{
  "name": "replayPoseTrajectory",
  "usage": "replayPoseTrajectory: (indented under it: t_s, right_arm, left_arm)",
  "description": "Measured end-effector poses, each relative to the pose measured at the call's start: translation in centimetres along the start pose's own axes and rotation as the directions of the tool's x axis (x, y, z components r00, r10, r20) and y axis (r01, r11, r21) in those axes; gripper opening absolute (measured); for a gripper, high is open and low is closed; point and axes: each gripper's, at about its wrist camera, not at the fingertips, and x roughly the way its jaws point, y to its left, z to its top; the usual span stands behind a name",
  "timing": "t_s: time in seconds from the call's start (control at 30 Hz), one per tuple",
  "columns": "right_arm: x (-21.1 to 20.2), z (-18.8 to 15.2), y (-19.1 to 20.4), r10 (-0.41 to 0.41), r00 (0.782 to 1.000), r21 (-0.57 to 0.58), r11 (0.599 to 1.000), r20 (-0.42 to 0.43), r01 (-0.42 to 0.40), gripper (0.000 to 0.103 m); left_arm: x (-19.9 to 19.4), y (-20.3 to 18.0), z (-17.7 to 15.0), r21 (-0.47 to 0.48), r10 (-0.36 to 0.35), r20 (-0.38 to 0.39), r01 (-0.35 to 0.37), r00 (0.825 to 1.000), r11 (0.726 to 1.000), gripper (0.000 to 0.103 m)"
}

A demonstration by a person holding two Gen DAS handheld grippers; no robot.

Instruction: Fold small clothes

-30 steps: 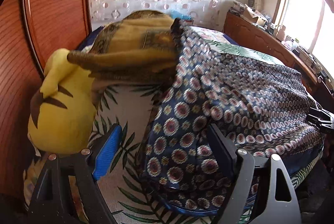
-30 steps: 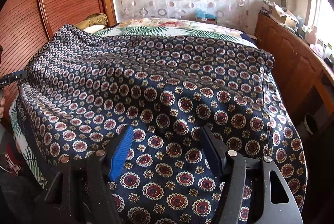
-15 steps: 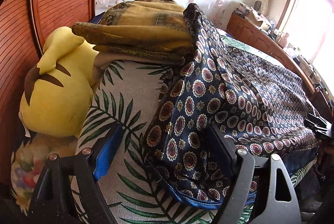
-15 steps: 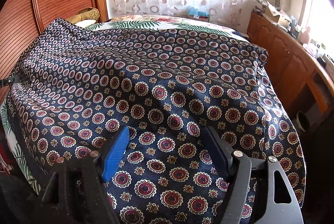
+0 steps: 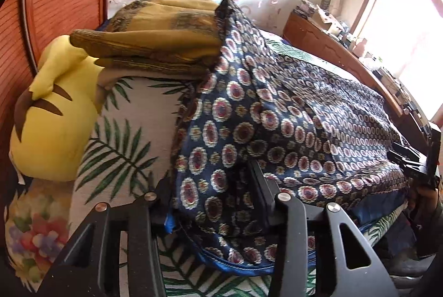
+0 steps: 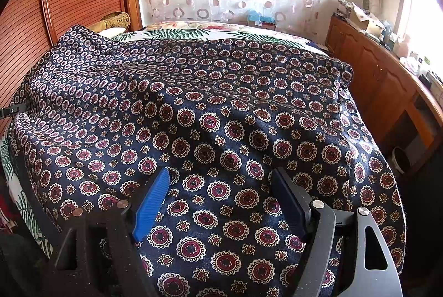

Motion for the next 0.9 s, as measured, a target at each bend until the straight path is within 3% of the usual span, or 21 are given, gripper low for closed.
replayPoseTrajectory:
  t_s: [0.07, 0.2, 0.23, 0.33, 0.47, 0.6, 0.9]
  right_arm:
    - [0.0, 0.0, 0.0, 0.001, 1.0, -0.001, 1.0, -0.006, -0.001, 0.078]
    - [-0.1, 0.2, -0.2, 0.008, 1.0, -0.005, 1.0, -0.008, -0.008, 0.078]
    - [-0.1, 0.1, -0.3, 0.008, 1.0, -0.006, 1.0, -0.006, -0.008, 0.078]
    - [-0.1, 0.1, -0.4, 0.014, 1.0, -0.01, 1.0, -0.003, -0.014, 0.077]
    - [-0.4, -0.1, -0.8, 0.022, 1.0, -0.013, 1.0, 0.002, -0.022, 0.064]
    - [-1.1, -0.1, -2.0, 0.052, 0.999, 0.043, 0.998, 0.015, -0.053, 0.064]
    - [-3.1, -0.7, -3.7, 0.025, 0.998, 0.08, 0.996, 0.056, -0.03, 0.064]
  left_arm:
    - [0.2, -0.4, 0.2, 0.012, -0.011, -0.008, 0.011, 1.0, 1.0, 0.041]
    - [0.6, -1.3, 0.4, 0.027, -0.033, -0.017, 0.033, 0.999, 0.999, 0.01]
    - [0.5, -1.6, 0.6, 0.032, -0.04, -0.012, 0.04, 0.999, 0.999, 0.008]
    - [-0.2, -2.8, 1.3, 0.053, -0.065, 0.023, 0.064, 0.998, 0.997, 0.006]
    - [-1.4, -5.8, 3.1, 0.11, -0.118, 0.07, 0.11, 0.99, 0.988, 0.006]
    - [-1.4, -9.2, 5.2, 0.186, -0.159, 0.074, 0.143, 0.984, 0.972, 0.006]
    - [-1.2, -15.8, 8.1, 0.301, -0.257, 0.084, 0.221, 0.963, 0.928, 0.006]
